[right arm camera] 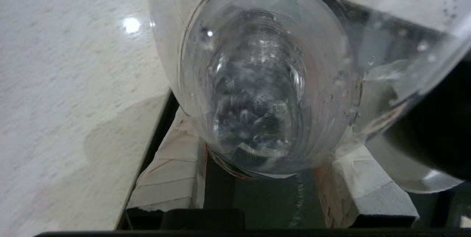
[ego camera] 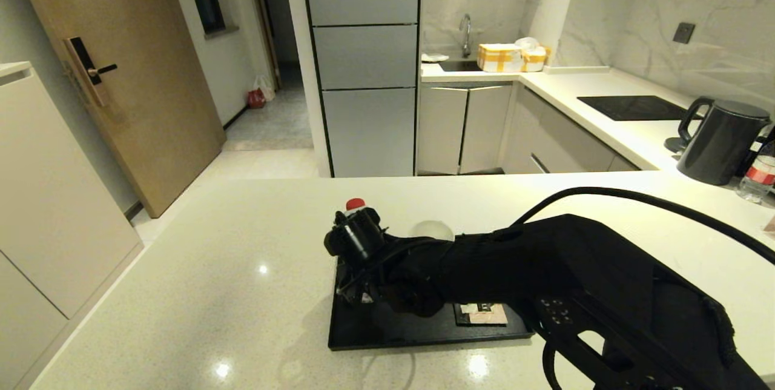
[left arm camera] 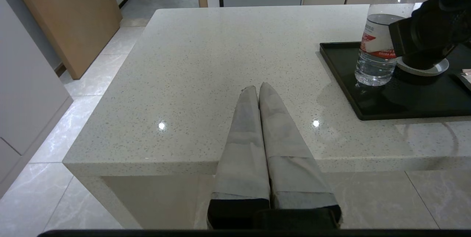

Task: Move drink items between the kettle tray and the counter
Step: Return the bottled water to its original position

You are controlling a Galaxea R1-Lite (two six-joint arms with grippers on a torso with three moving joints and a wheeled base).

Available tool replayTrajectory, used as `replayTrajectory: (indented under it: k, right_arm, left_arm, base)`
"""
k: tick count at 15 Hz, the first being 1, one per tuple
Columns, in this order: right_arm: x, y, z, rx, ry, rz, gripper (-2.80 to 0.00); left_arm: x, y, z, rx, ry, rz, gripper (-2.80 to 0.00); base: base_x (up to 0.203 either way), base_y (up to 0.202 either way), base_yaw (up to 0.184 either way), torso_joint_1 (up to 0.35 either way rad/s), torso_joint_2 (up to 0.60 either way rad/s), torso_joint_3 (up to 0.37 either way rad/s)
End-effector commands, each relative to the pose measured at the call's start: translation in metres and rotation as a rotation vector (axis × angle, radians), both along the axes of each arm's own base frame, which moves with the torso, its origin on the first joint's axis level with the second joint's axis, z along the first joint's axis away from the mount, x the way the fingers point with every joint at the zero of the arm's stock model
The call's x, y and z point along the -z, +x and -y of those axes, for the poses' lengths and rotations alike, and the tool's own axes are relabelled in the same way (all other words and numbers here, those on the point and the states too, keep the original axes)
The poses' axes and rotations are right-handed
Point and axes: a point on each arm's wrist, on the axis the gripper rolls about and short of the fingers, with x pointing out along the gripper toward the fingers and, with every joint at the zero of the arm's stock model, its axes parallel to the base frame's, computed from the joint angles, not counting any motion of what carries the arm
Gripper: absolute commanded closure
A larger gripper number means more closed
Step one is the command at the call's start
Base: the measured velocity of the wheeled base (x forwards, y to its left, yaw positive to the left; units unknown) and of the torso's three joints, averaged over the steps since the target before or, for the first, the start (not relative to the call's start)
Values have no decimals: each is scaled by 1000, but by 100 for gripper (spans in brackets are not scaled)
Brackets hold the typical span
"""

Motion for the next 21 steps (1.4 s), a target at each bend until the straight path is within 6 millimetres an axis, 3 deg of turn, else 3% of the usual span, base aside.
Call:
replayTrajectory:
  k: [1,8,16,17,21]
  right_arm:
    - [3,-3,2,-1,-14,-13,0]
    - [-2,-11,9,-1,-29,-18,0]
    - [6,-17,-4,-3,-25,21,0]
    - [4,-18,-4,-2,-24,22,-280]
    - [2,-21,-3,-2,-27,22,-280]
  left_arm:
    - [0,0,0,-1,0,1,0]
    - [0,0,0,-1,0,1,0]
    - [0,0,0,-1,0,1,0]
    - [0,0,0,-1,0,1,0]
    - [0,0,0,-1,0,1,0]
  base:
    - [0,0,0,0,0,0]
    - [0,0,0,0,0,0]
    - [0,0,0,0,0,0]
    - [0,0,0,0,0,0]
    - [0,0,0,0,0,0]
